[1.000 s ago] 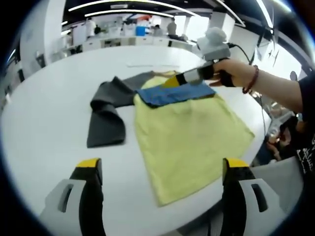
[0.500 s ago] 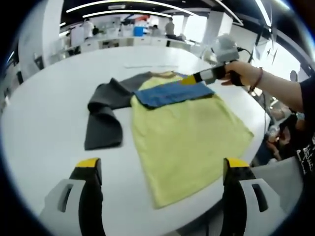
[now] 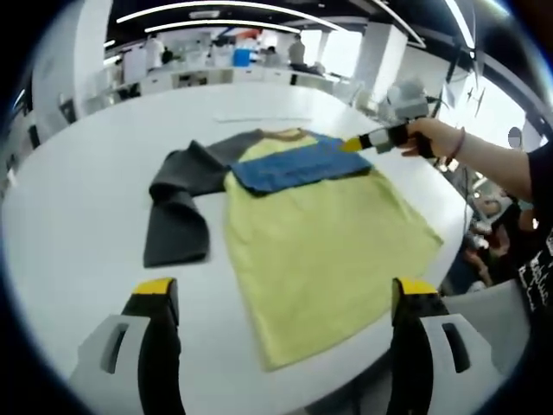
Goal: Fold the garment on the visible template until the final outline fits inside the template.
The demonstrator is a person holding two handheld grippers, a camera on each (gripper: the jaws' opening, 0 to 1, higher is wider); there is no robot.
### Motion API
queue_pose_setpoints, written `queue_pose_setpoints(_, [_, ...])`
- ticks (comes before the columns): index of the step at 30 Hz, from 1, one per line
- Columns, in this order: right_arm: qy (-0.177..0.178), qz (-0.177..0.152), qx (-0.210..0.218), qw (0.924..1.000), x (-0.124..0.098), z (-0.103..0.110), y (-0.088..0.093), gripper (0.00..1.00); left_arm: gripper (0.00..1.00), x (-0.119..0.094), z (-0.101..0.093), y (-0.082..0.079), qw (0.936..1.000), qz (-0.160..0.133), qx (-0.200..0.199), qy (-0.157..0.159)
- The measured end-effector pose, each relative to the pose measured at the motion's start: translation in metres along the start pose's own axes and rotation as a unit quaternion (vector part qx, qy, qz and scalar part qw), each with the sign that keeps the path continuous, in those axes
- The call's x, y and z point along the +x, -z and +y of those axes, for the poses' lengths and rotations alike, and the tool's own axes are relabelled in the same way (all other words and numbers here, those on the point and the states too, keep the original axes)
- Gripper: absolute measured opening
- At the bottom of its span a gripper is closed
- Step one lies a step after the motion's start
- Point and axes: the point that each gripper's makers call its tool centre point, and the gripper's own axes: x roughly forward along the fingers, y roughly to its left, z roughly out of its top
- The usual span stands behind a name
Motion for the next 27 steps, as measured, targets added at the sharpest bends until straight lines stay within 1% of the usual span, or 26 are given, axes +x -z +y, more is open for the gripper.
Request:
queue_pose_setpoints(3, [-0.002, 0.0, 0.018, 0.9998, -0.003, -0.006, 0.004, 0.53, 0.99, 0.001, -0.001, -0.001, 1.0, 0.0, 0.002, 0.001])
queue_pose_setpoints(14, [0.017, 0.014, 0.037, 0.9991, -0.007, -0.029, 0.021, 0.5, 0.99, -0.001, -0.006, -0.004, 0.9999, 0.001, 0.01, 0.003])
queue_pose_setpoints(22, [0.025, 0.032, 0.067, 0.9969, -0.006, -0.042, 0.042, 0.35, 0.99, -0.006, -0.007, -0.01, 0.9999, -0.004, 0.011, 0.004])
queue_pose_setpoints(24, [0.024, 0.035, 0.076, 0.9962, -0.005, -0.043, 0.046, 0.3, 0.99, -0.008, -0.008, -0.014, 0.9999, -0.01, 0.007, 0.007])
queue_pose_setpoints(27, [0.024, 0.036, 0.08, 0.9959, -0.005, -0.042, 0.048, 0.25, 0.99, -0.009, -0.009, -0.017, 0.9999, -0.013, 0.007, 0.007])
